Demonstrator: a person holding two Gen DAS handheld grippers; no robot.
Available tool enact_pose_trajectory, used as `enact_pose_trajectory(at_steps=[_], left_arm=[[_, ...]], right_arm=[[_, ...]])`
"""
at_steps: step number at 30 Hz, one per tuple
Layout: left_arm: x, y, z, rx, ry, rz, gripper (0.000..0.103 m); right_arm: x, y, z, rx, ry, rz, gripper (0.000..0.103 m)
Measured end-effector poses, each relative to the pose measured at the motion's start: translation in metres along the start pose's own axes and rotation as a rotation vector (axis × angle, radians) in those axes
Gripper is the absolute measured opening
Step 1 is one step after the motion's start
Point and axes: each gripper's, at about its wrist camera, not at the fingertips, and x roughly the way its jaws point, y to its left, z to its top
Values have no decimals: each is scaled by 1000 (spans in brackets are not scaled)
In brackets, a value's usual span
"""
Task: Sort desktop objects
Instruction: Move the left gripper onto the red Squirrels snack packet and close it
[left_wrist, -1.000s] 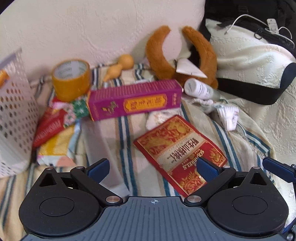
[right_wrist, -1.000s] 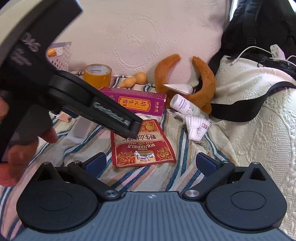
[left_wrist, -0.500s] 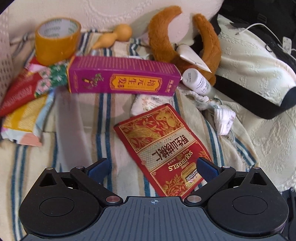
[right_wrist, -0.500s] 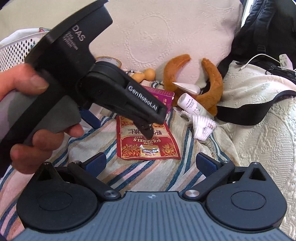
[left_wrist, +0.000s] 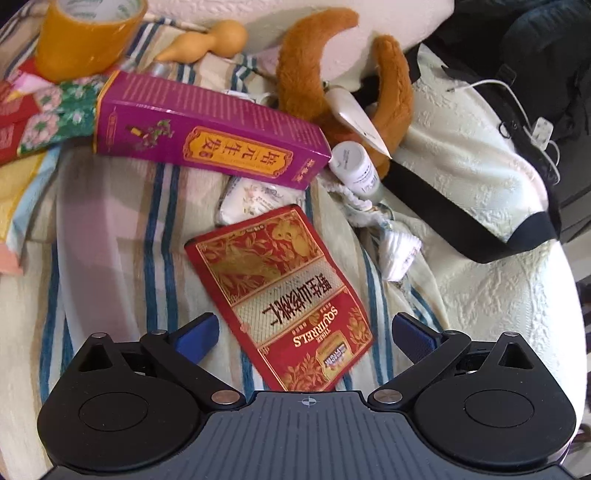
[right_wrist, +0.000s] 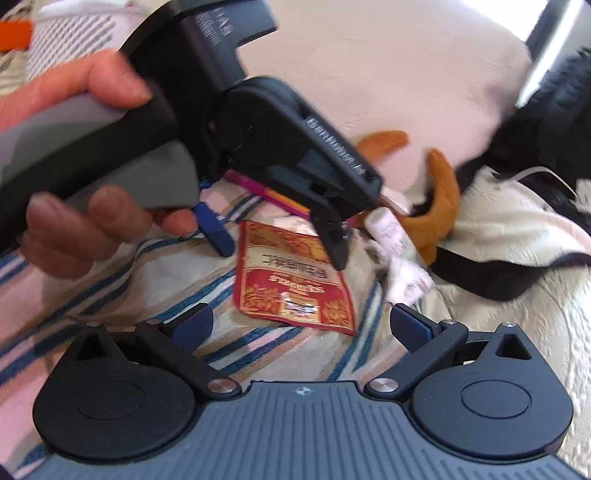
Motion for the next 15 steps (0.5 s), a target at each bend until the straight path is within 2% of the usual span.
enact_pose_trajectory(at_steps=[7, 13, 15], left_arm=[[12, 1, 15, -49, 22, -33, 103], [20, -4, 23, 4, 23, -35, 103], [20, -2, 24, 19, 31, -37, 99]], right_arm=[[15, 8, 8, -58, -4, 0, 101], [34, 1, 15, -58, 7, 37, 101], [39, -6, 16, -24, 14, 52, 101]])
